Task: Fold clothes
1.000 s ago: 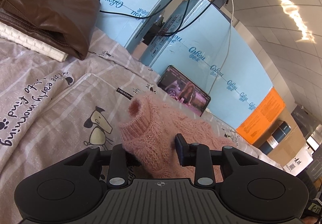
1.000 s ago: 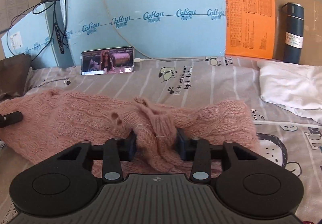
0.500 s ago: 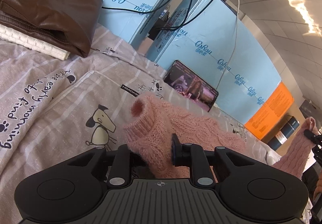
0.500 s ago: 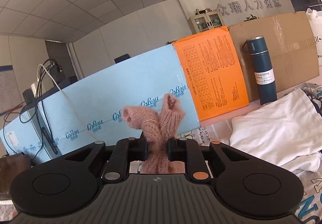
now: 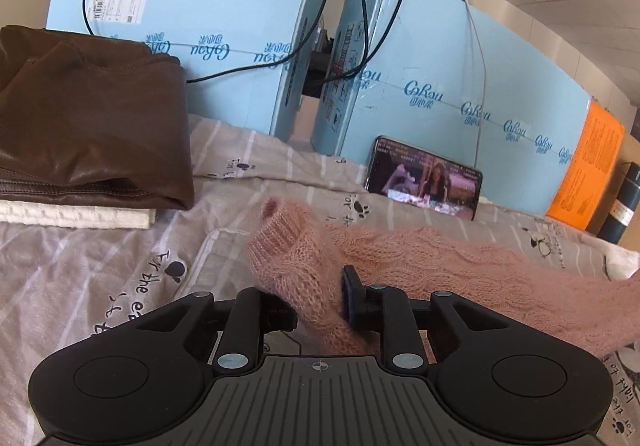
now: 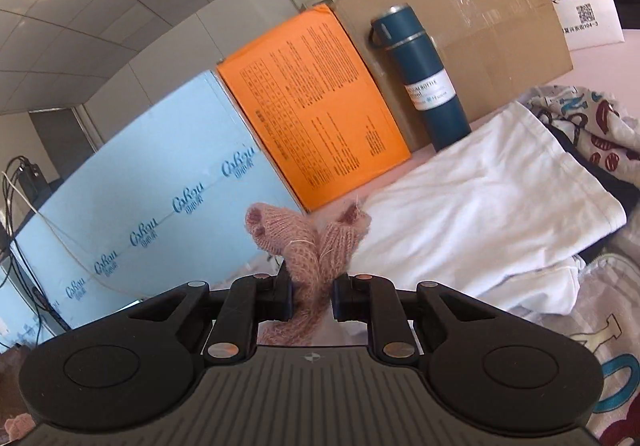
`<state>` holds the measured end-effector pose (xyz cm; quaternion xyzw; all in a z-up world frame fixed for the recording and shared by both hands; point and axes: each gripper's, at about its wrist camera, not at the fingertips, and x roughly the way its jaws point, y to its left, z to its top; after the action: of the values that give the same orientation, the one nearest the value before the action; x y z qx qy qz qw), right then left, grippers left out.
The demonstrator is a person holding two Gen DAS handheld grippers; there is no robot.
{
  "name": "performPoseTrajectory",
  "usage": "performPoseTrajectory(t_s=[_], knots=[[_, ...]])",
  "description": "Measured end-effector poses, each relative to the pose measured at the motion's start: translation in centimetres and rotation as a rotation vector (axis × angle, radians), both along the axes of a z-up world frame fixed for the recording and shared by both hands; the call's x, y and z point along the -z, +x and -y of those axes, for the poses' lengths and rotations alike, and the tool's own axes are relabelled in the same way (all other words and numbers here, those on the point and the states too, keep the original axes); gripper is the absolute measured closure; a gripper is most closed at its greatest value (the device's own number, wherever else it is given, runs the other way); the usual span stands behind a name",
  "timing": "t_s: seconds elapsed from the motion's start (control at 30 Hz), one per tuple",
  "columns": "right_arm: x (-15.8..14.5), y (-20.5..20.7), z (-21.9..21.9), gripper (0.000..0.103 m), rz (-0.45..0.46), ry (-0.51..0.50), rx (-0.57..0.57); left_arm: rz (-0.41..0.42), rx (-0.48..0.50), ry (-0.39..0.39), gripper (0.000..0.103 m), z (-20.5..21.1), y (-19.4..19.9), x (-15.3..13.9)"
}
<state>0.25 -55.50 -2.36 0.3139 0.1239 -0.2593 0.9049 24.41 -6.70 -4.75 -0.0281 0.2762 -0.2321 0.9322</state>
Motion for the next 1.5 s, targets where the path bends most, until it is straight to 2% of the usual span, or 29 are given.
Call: performPoseTrajectory(t_s=[0.03,0.07,0.1,0.17,0.2,0.23,0.27,0.3,0.37,0.4,0.5,0.57,0.63,0.67,0.7,0.73,0.8,0.93,1.03,1.07,1.13,1.2,1.23,1.27,1.33,1.37,1.4,1.47,1.5], knots=[[0.8,0.1,0.2,0.083,-0.039,0.020,0.027,0.013,-0.010,0.051,0.062,0.2,0.0,-0.2],[1.6,0.1,0.4,0.074,-0.078,0.040,0.054,0.044,-0.027,0.107,0.040,0.4,0.0,-0.5],[2.2,0.1,0.5,0.068,-0.116,0.049,0.090,0.112,-0.056,0.172,0.029,0.7,-0.3,-1.0],[1.9,-0.2,0.2,0.056,-0.156,-0.016,0.201,0.230,-0.040,0.259,0.024,1.6,-0.7,-2.1],[1.7,-0.5,0.0,0.052,-0.142,-0.047,0.236,0.268,0.028,0.270,0.021,2.2,-0.7,-2.7],[1.5,-0.9,-0.2,0.042,-0.128,-0.078,0.270,0.306,0.096,0.282,0.019,2.9,-0.8,-3.3],[1.3,-1.3,-0.4,0.034,-0.109,-0.105,0.295,0.340,0.182,0.286,0.010,3.6,-0.9,-3.8],[1.1,-1.7,-0.5,0.032,-0.072,-0.119,0.294,0.358,0.305,0.283,0.005,4.6,-1.1,-4.1],[0.8,-2.3,-0.6,0.026,-0.008,-0.137,0.276,0.365,0.542,0.307,0.004,6.8,-1.3,-4.2],[0.7,-2.3,-0.6,0.025,0.009,-0.140,0.260,0.350,0.614,0.344,0.004,8.1,-1.2,-4.0],[0.6,-1.9,-0.6,0.023,0.004,-0.144,0.229,0.286,0.762,0.436,0.004,11.1,-0.5,-3.4],[0.6,-1.4,-0.6,0.023,-0.018,-0.143,0.212,0.219,0.823,0.422,0.004,11.9,0.1,-3.0],[0.7,-1.2,-0.8,0.023,-0.027,-0.142,0.199,0.166,0.867,0.386,0.009,11.9,0.3,-2.7],[0.7,-1.1,-0.9,0.023,-0.028,-0.143,0.193,0.152,0.888,0.368,0.023,11.7,0.3,-2.6],[0.7,-1.1,-1.1,0.023,-0.028,-0.148,0.187,0.154,0.910,0.354,0.044,11.5,0.1,-2.6],[0.7,-1.1,-1.2,0.023,-0.028,-0.154,0.181,0.161,0.929,0.348,0.053,11.2,-0.1,-2.6],[0.7,-1.0,-1.5,0.023,-0.028,-0.166,0.168,0.195,0.945,0.362,0.079,10.6,-0.8,-2.6],[0.6,-0.8,-2.3,0.023,-0.013,-0.216,0.132,0.279,0.939,0.354,0.092,9.3,-3.0,-3.3],[0.2,-0.8,-4.2,0.023,0.038,-0.335,0.033,0.347,0.931,0.340,0.096,8.4,-5.1,-3.3],[0.1,-0.5,-5.1,0.020,0.051,-0.381,-0.041,0.363,0.934,0.338,0.101,8.1,-5.8,-3.2],[-0.2,0.1,-7.0,0.014,0.069,-0.470,-0.199,0.397,0.938,0.337,0.101,7.6,-7.0,-3.0],[-0.5,2.0,-9.6,0.013,0.037,-0.548,-0.425,0.431,0.931,0.346,0.100,7.3,-8.0,-2.7],[-0.6,3.1,-10.9,0.013,0.022,-0.585,-0.539,0.456,0.911,0.355,0.098,7.2,-8.2,-2.6],[-0.8,4.1,-12.2,0.013,0.008,-0.618,-0.646,0.481,0.878,0.361,0.089,7.0,-8.0,-2.7],[-1.3,6.1,-14.5,0.013,-0.008,-0.655,-0.799,0.485,0.832,0.360,0.083,6.7,-7.1,-3.1],[-1.5,7.2,-15.2,0.013,-0.020,-0.667,-0.842,0.477,0.815,0.355,0.067,6.6,-6.3,-3.2],[-1.8,8.3,-15.9,0.013,-0.032,-0.678,-0.885,0.461,0.796,0.351,0.041,6.6,-5.5,-3.4],[-2.2,10.5,-17.2,0.013,-0.056,-0.693,-0.970,0.389,0.765,0.340,0.011,6.7,-3.4,-3.6],[-2.2,11.6,-17.4,0.013,-0.066,-0.674,-1.004,0.357,0.773,0.334,0.009,6.8,-2.4,-3.6]])
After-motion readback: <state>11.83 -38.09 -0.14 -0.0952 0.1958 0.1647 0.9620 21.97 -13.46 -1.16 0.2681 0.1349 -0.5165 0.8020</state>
